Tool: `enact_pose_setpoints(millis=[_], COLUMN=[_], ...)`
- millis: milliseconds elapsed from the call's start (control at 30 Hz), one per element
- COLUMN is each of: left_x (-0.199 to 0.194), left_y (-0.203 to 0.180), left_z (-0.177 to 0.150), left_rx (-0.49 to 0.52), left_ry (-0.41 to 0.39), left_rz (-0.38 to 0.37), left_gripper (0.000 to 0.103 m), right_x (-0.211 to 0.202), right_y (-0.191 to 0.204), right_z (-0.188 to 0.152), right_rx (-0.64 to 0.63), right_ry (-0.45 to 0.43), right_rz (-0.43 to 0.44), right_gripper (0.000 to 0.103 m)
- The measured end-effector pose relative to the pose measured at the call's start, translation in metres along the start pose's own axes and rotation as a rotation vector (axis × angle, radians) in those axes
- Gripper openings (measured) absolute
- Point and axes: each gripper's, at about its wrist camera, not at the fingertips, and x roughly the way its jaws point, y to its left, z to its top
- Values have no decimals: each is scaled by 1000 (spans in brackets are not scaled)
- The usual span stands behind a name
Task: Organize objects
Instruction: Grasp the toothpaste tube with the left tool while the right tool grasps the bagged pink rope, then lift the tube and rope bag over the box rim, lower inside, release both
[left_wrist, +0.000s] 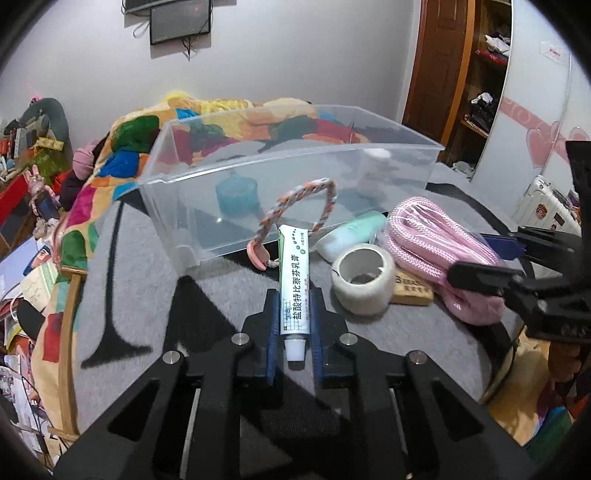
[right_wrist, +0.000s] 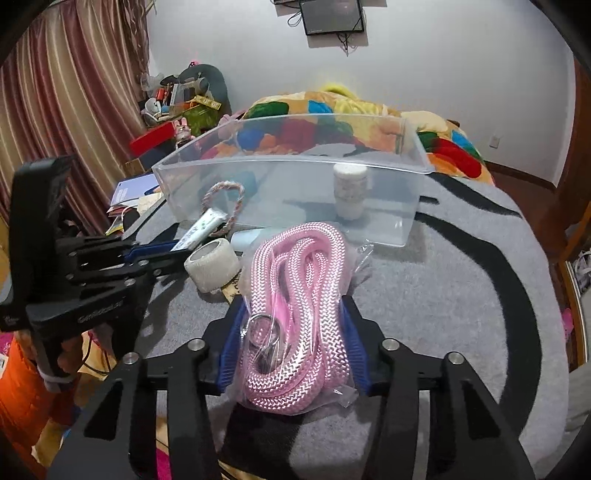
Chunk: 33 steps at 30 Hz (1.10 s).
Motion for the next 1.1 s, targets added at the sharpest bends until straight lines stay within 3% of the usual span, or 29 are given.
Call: enact_pose_setpoints(millis=[233,467,800,1100], left_x=[-27,-47,-12,-9], left_y=[1,4,6,8], left_z=[3,17,23,4], left_rx=[-11,-29,5,29], left_ry=[-46,-81,92,159], left_rz=[-36,-69,-67,-52], left_gripper=[15,15,15,15], right_x=[-13,-39,-42,-34], right_y=[-9,-13,13,-6], right_z=[1,16,25,21], right_rx=[40,51,-5,61], right_ry=[-22,-105,-121,-100], right_rz=[4,9,119,96], right_gripper=[40,40,40,40])
